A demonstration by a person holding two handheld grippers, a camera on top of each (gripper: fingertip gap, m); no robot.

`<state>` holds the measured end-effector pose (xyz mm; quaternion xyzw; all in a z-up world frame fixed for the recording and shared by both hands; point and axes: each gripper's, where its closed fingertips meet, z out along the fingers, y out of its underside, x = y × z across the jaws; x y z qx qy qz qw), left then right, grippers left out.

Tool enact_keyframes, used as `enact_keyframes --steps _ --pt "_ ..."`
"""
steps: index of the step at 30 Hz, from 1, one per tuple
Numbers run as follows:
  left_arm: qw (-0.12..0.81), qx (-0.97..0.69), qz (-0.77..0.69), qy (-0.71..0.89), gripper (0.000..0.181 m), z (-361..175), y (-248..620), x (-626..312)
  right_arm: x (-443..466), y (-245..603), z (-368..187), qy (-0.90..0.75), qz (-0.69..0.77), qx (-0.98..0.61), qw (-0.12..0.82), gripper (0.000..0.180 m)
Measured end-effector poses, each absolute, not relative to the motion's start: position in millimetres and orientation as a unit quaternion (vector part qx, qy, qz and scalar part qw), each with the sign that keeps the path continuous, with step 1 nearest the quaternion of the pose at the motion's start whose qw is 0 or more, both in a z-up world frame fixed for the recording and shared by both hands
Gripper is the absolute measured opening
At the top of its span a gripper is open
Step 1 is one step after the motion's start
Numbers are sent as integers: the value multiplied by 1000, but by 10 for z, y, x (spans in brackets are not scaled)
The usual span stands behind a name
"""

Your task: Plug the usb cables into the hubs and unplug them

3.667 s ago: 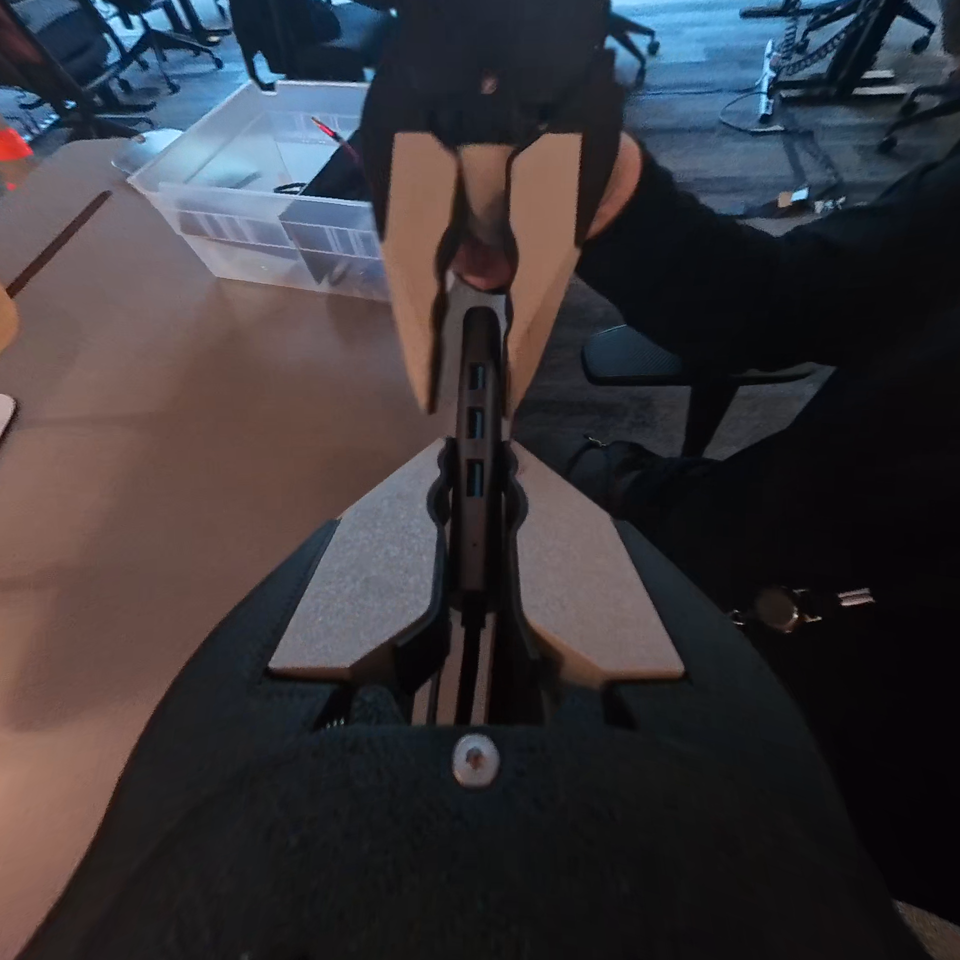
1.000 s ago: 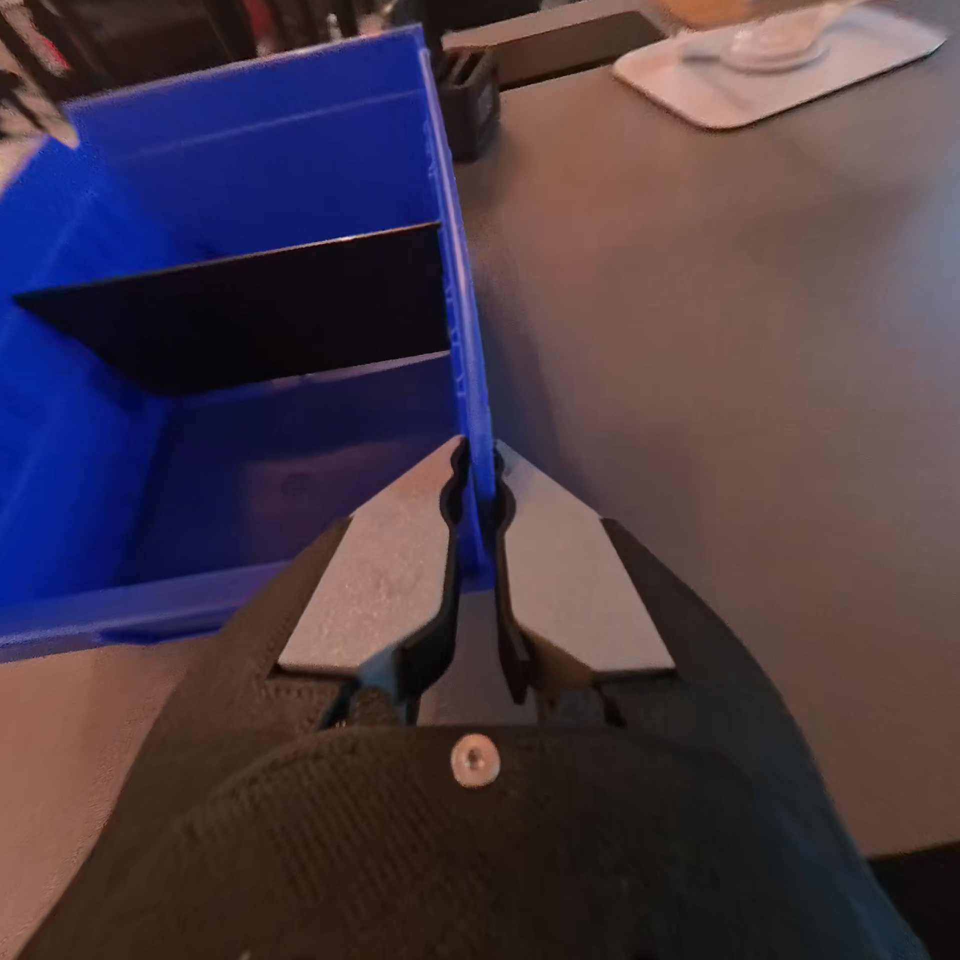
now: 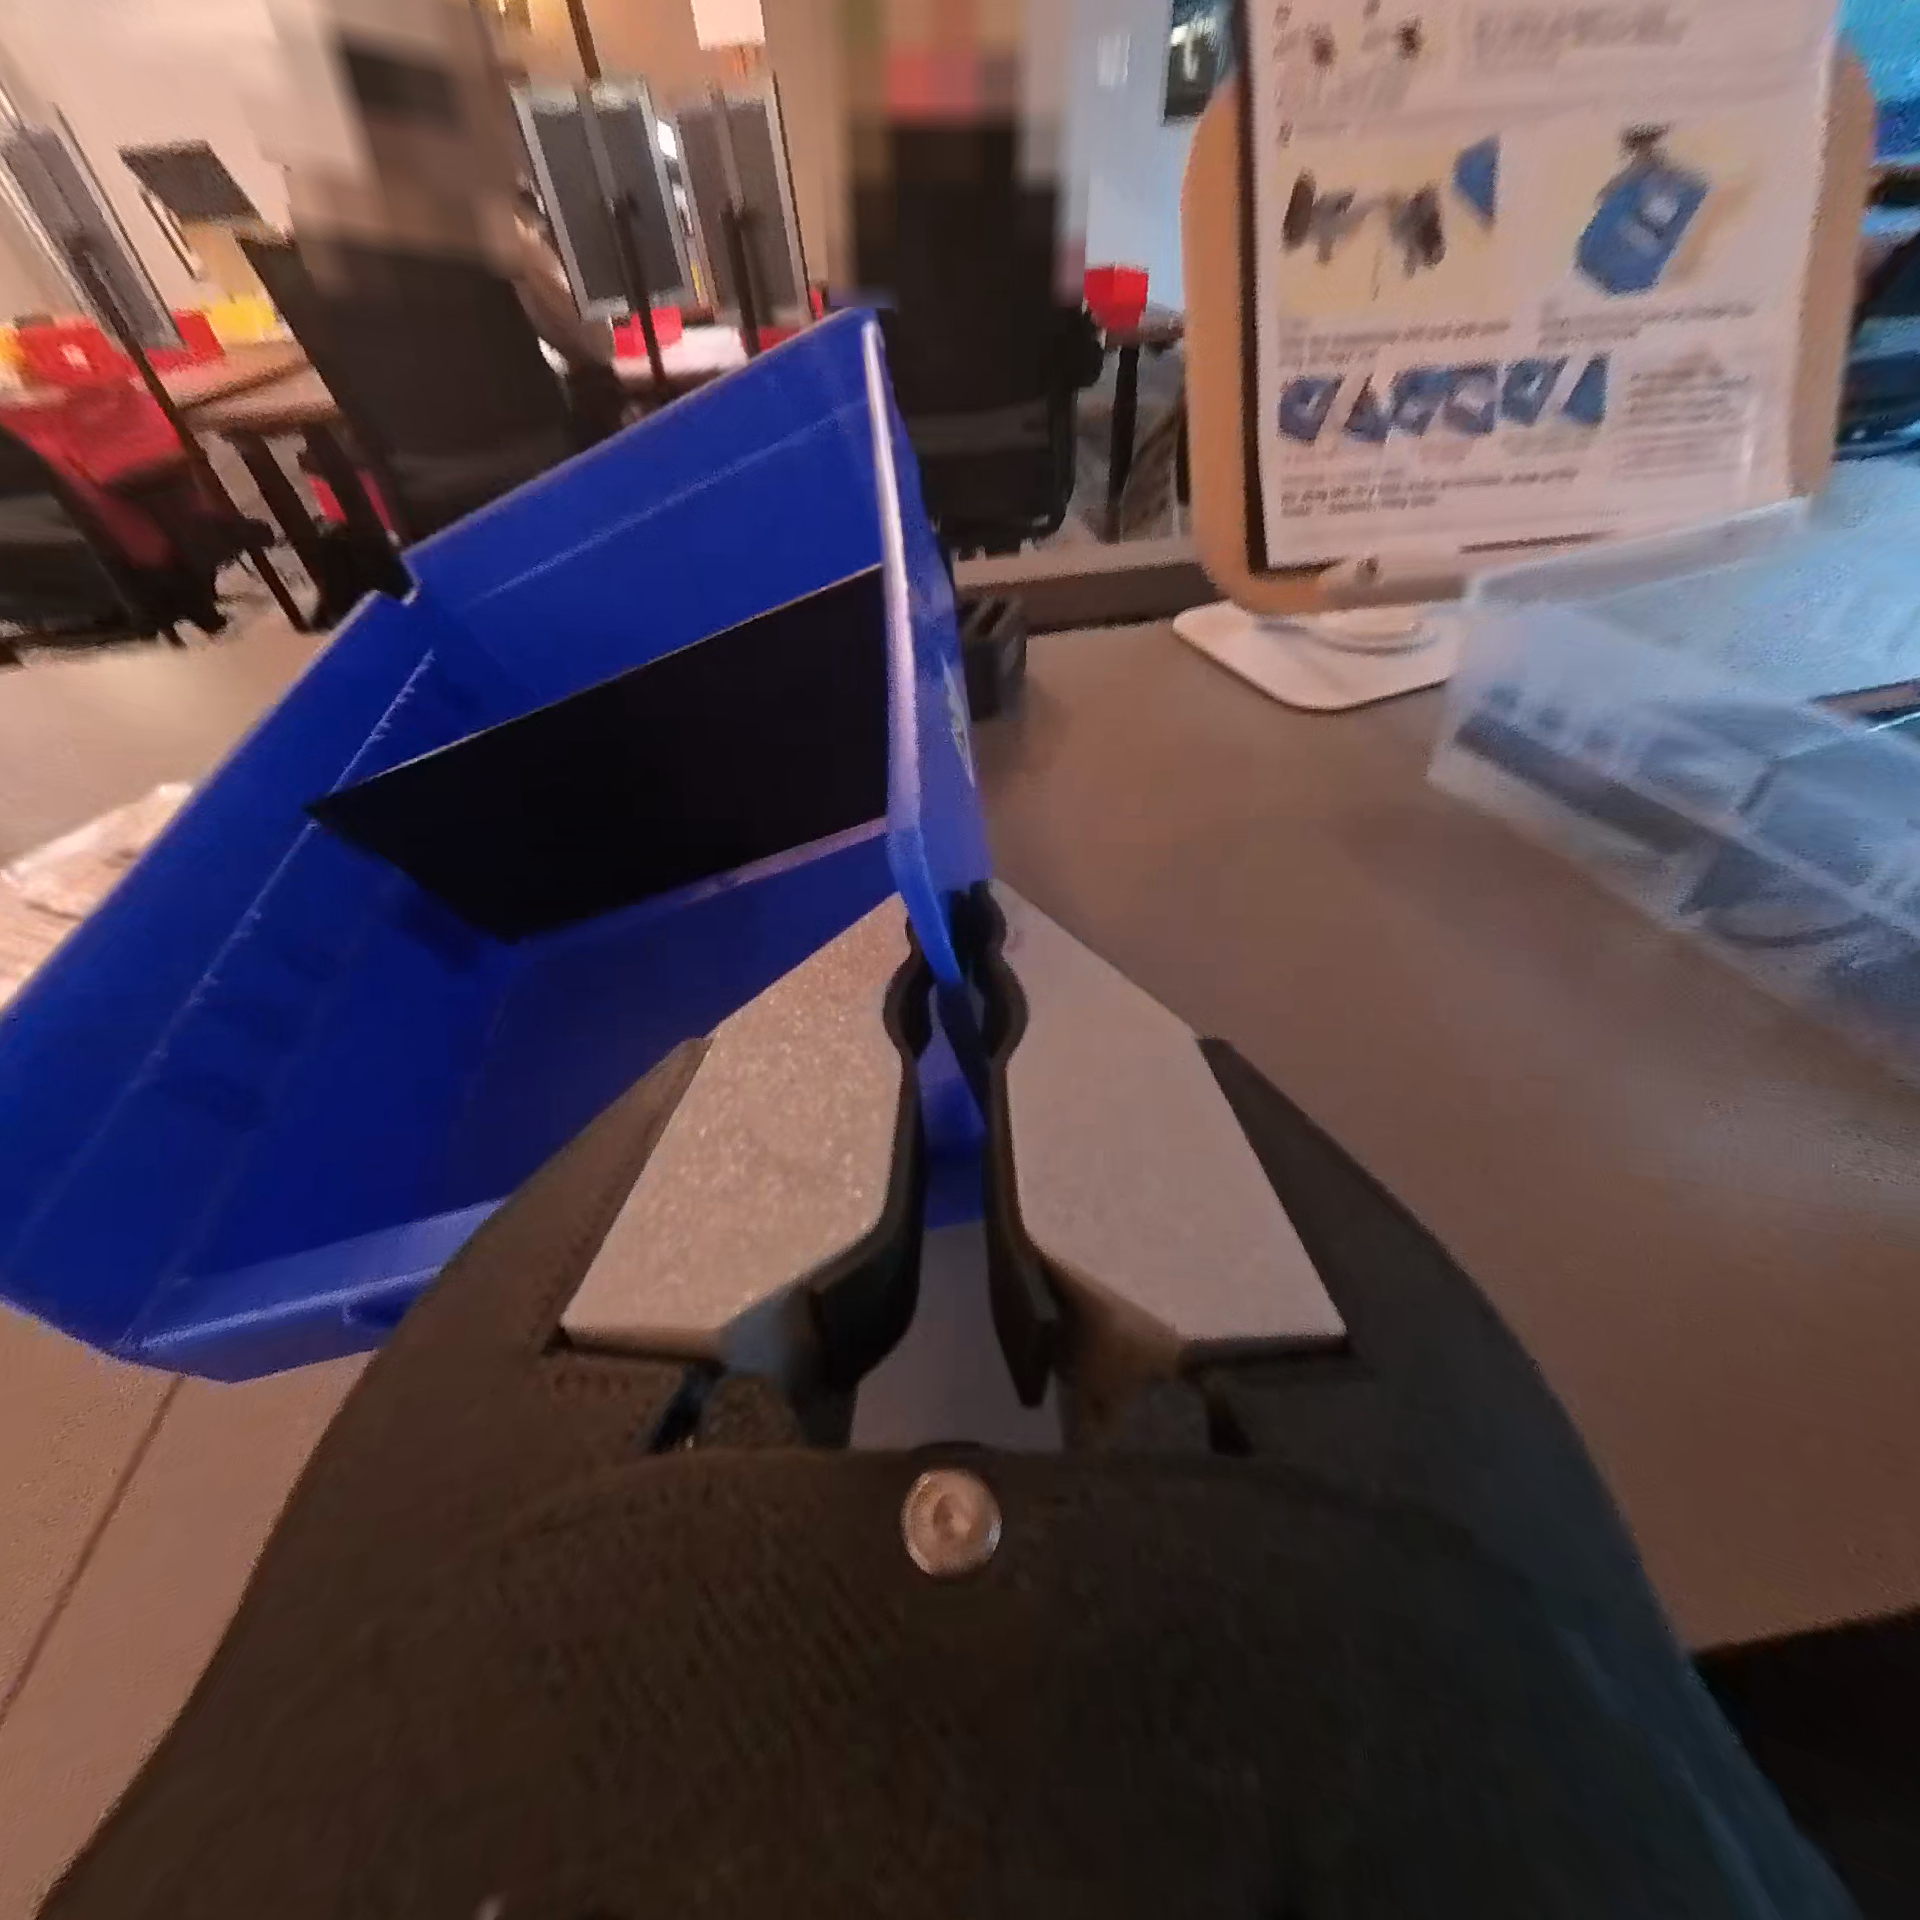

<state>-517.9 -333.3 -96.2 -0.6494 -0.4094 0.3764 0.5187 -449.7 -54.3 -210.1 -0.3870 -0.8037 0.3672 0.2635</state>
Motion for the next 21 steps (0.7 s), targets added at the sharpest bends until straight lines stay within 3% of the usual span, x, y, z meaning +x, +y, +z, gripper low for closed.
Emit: enact_keyframes --steps 6,11,15,21 --pt "539 -622 430 -371 2 -425 -3313 -4872 -4705 -1885 -2052 -828 406 -335 192 74" --pt "532 -612 470 -349 4 -254 -3418 -4745 -4727 -2582 -1250 -782 511 -305 188 76" --pt "500 -617 492 -357 3 -320 -3539 -4779 -4275 -2371 -818 -778 553 -241 175 80" --pt "515 -644 479 -302 2 -204 -2985 -4626 -4006 -1309 -783 -776 548 -258 175 75"
